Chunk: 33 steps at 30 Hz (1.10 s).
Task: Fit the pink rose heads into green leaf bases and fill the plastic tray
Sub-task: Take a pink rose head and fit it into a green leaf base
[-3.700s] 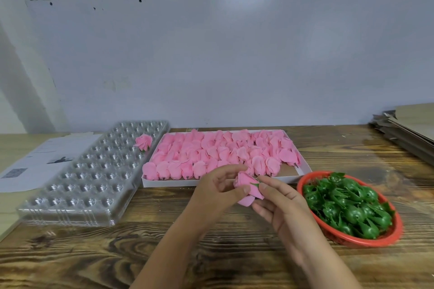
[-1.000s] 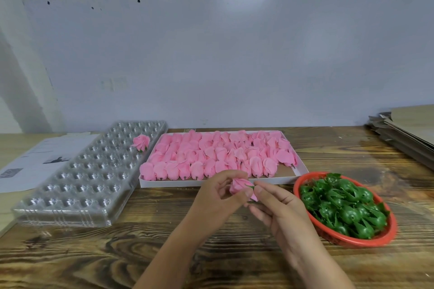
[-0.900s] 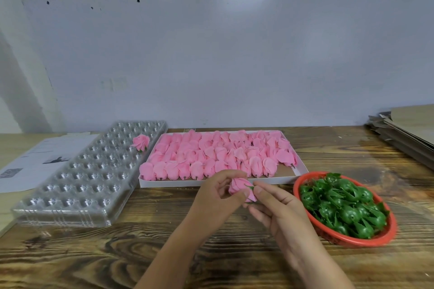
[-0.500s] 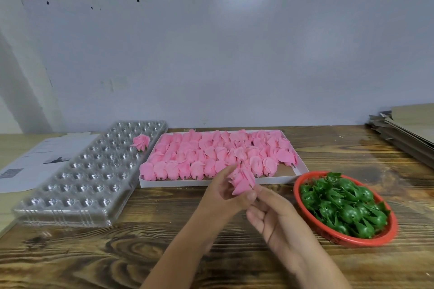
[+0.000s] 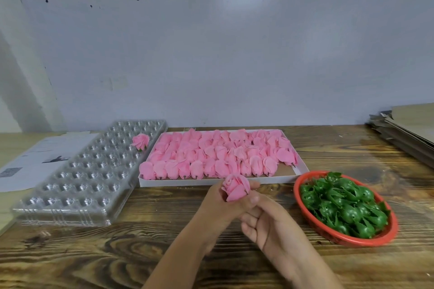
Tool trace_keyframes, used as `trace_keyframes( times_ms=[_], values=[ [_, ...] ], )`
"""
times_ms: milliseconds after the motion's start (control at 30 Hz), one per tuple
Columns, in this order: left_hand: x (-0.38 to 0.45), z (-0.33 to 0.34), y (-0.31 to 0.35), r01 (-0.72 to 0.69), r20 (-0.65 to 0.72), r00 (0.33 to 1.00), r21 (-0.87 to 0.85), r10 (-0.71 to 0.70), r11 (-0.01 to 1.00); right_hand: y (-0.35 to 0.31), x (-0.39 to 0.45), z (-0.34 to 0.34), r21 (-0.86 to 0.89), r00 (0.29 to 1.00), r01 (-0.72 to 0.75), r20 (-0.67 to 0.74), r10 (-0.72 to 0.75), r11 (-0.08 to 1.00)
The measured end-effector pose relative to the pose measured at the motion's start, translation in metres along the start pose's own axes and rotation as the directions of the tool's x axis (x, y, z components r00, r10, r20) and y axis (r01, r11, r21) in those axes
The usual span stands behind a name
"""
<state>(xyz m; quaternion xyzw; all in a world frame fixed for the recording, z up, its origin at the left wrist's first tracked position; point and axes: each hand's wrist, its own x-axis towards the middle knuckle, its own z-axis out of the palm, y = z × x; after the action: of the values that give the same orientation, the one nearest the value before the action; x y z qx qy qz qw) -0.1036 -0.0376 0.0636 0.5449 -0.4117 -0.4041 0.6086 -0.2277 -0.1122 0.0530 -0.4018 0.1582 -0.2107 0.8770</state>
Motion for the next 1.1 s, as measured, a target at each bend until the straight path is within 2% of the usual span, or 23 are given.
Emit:
trace_keyframes(
  times_ms=[100,200,400,500,633,733,833,933,967,1033,1100],
  values=[
    [0.000,0.002,-0.001,-0.050,-0.004,0.999,0.020,0.050,0.999,0.001,0.002,-0.003,0.115,1.000,-0.022,0.010,0.021,0.993],
    [0.000,0.003,-0.001,-0.110,-0.012,0.994,-0.030,0.110,0.993,0.003,0.004,-0.007,0.237,0.999,-0.044,0.015,0.041,0.971],
    [0.002,0.007,0.012,-0.320,-0.094,0.934,0.217,0.346,0.922,0.011,0.006,-0.009,0.242,0.996,-0.087,0.031,0.082,0.966],
    [0.001,0.007,0.011,-0.305,-0.062,0.940,0.281,0.334,0.910,0.013,0.006,-0.010,0.258,0.995,-0.100,0.040,0.093,0.961],
    [-0.001,0.002,0.010,-0.267,0.010,0.961,0.275,0.275,0.924,0.012,0.005,-0.010,0.234,0.991,-0.122,0.080,0.106,0.965],
    [-0.002,0.002,0.009,-0.239,0.017,0.970,0.273,0.244,0.932,0.012,0.004,-0.012,0.189,0.988,-0.142,0.082,0.129,0.972],
    [-0.003,0.005,0.010,-0.231,0.007,0.971,0.272,0.238,0.934,0.011,0.001,-0.012,0.109,0.987,-0.120,0.121,0.106,0.987],
    [-0.002,0.005,0.008,-0.229,-0.038,0.968,0.283,0.250,0.931,0.010,0.000,-0.013,0.018,0.984,-0.031,0.177,0.027,0.999],
    [-0.001,0.005,0.007,-0.225,-0.056,0.966,0.299,0.253,0.927,0.011,0.000,-0.013,-0.071,0.986,0.028,0.163,-0.016,0.997],
    [0.000,0.004,0.005,-0.210,-0.087,0.964,0.333,0.251,0.919,0.012,0.000,-0.010,-0.341,0.983,0.182,0.098,-0.158,0.922],
    [0.001,0.005,0.004,-0.219,-0.091,0.960,0.346,0.265,0.912,0.014,-0.001,-0.003,-0.531,0.941,0.331,0.120,-0.317,0.780]
  ],
)
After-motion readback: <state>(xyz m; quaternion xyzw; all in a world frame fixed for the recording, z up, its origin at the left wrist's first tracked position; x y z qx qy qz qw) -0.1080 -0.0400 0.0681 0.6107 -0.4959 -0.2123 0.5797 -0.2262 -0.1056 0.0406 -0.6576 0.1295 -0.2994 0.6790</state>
